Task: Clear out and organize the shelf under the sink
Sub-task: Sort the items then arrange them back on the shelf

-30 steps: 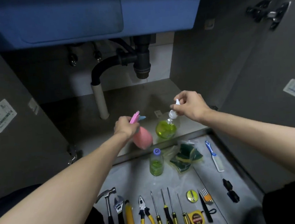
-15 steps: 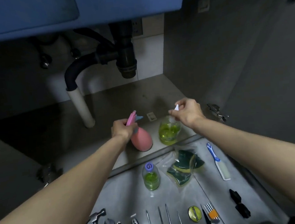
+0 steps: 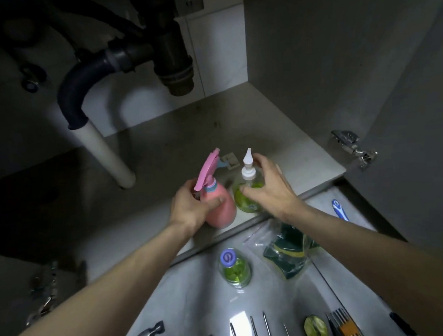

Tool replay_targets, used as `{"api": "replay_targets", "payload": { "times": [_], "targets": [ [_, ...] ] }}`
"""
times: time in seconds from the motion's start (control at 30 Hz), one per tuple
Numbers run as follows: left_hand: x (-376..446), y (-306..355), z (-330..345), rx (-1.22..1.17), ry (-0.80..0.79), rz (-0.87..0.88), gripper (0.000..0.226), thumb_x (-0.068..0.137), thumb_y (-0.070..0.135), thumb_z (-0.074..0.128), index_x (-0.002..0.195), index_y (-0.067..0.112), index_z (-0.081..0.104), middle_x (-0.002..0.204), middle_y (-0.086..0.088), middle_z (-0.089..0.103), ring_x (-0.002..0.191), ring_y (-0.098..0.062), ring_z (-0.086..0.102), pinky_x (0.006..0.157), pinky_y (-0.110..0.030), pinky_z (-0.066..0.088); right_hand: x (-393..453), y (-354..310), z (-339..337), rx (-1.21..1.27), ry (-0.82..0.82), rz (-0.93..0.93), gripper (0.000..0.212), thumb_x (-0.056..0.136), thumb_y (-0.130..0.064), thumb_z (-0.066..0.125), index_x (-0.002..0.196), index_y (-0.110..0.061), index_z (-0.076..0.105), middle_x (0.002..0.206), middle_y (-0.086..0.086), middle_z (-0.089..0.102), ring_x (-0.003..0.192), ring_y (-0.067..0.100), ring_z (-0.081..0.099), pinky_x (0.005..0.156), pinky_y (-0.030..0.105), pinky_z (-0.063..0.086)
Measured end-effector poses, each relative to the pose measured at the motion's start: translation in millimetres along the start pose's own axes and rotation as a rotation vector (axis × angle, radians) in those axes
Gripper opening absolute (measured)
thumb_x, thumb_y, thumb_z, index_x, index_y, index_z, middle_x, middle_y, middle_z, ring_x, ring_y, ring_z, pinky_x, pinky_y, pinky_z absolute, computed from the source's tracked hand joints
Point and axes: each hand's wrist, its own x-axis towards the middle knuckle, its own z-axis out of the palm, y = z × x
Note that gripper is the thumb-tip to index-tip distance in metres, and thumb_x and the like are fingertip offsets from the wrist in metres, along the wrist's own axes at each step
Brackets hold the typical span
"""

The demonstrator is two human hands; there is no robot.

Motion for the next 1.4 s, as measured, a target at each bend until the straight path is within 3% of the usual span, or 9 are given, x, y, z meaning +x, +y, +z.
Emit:
{"api": "replay_targets", "payload": {
  "times": [0.1, 0.2, 0.47, 0.57, 0.67, 0.73, 0.83, 0.9, 1.4],
  "targets": [
    [-6, -18, 19, -0.006, -0.016, -0.013, 0.069, 0.067, 0.016, 0.091, 0.127, 0.019, 0.057, 0.110, -0.004, 0.069, 0.099, -0.023, 0.068, 0.091, -0.043, 0.057, 5, 16, 12, -0.125, -0.064, 0.026, 0.086, 0.069, -0.025, 0.079, 0.145, -0.027, 0.039, 0.130, -0.002, 0.048, 0.128, 0.021, 0.045, 0.103, 0.034, 0.042],
    [0, -22, 29, -0.037, 0.032, 0.012, 0.078, 0.065, 0.017, 0.092, 0.133, 0.026, 0.054, 0.113, -0.001, 0.068, 0.103, -0.023, 0.067, 0.090, -0.043, 0.057, 14, 25, 18, -0.162, -0.034, 0.040, 0.096, 0.067, -0.030, 0.087, 0.148, -0.025, 0.037, 0.137, 0.000, 0.048, 0.126, 0.023, 0.050, 0.104, 0.037, 0.045],
    [79, 37, 44, 0.077, -0.118, -0.022, 0.061, 0.069, 0.007, 0.089, 0.123, 0.010, 0.060, 0.118, -0.004, 0.068, 0.109, -0.025, 0.066, 0.082, -0.023, 0.052, 48, 68, -28, -0.183, 0.300, 0.155, 0.096, 0.066, -0.034, 0.087, 0.147, -0.029, 0.034, 0.133, 0.001, 0.049, 0.126, 0.024, 0.048, 0.102, 0.040, 0.044],
    [105, 65, 72, 0.052, -0.137, -0.021, 0.072, 0.073, 0.004, 0.086, 0.136, 0.005, 0.052, 0.127, -0.014, 0.065, 0.113, -0.034, 0.064, 0.086, -0.041, 0.057, 58, 83, -46, -0.187, 0.361, 0.170, 0.095, 0.065, -0.035, 0.085, 0.146, -0.026, 0.036, 0.134, 0.003, 0.051, 0.125, 0.025, 0.049, 0.103, 0.038, 0.041],
    [124, 87, 102, 0.010, -0.176, -0.031, 0.067, 0.077, 0.000, 0.082, 0.136, 0.002, 0.051, 0.125, -0.028, 0.062, 0.110, -0.045, 0.063, 0.059, -0.044, 0.058, 66, 92, -54, -0.134, 0.374, 0.206, 0.093, 0.062, -0.035, 0.088, 0.141, -0.019, 0.041, 0.133, 0.005, 0.054, 0.125, 0.026, 0.051, 0.105, 0.037, 0.043],
    [139, 97, 119, -0.018, -0.200, -0.003, 0.068, 0.078, -0.002, 0.080, 0.139, 0.002, 0.048, 0.129, -0.028, 0.060, 0.111, -0.044, 0.061, 0.054, -0.035, 0.058, 72, 96, -56, -0.107, 0.393, 0.244, 0.095, 0.062, -0.037, 0.090, 0.141, -0.016, 0.042, 0.135, 0.006, 0.054, 0.127, 0.027, 0.052, 0.109, 0.041, 0.043],
    [162, 111, 138, -0.004, -0.243, 0.013, 0.073, 0.078, 0.004, 0.082, 0.142, 0.009, 0.048, 0.136, -0.013, 0.060, 0.121, -0.032, 0.060, 0.090, -0.042, 0.057, 78, 101, -62, -0.114, 0.447, 0.269, 0.098, 0.063, -0.039, 0.090, 0.144, -0.014, 0.040, 0.141, 0.008, 0.051, 0.132, 0.028, 0.048, 0.111, 0.044, 0.040],
    [175, 118, 150, -0.009, -0.286, 0.021, 0.076, 0.078, 0.006, 0.083, 0.143, 0.010, 0.046, 0.139, -0.009, 0.058, 0.126, -0.028, 0.057, 0.102, -0.047, 0.051, 82, 104, -68, -0.112, 0.476, 0.279, 0.099, 0.064, -0.040, 0.090, 0.144, -0.014, 0.039, 0.142, 0.008, 0.051, 0.131, 0.030, 0.050, 0.110, 0.044, 0.042],
    [200, 131, 191, 0.057, -0.366, 0.148, 0.072, 0.075, -0.001, 0.083, 0.139, 0.004, 0.050, 0.137, -0.013, 0.059, 0.123, -0.029, 0.058, 0.103, -0.043, 0.049, 102, 99, -70, 0.015, 0.538, 0.432, 0.095, 0.066, -0.039, 0.092, 0.140, -0.008, 0.040, 0.140, 0.013, 0.053, 0.129, 0.033, 0.053, 0.105, 0.042, 0.045]
  ]
}}
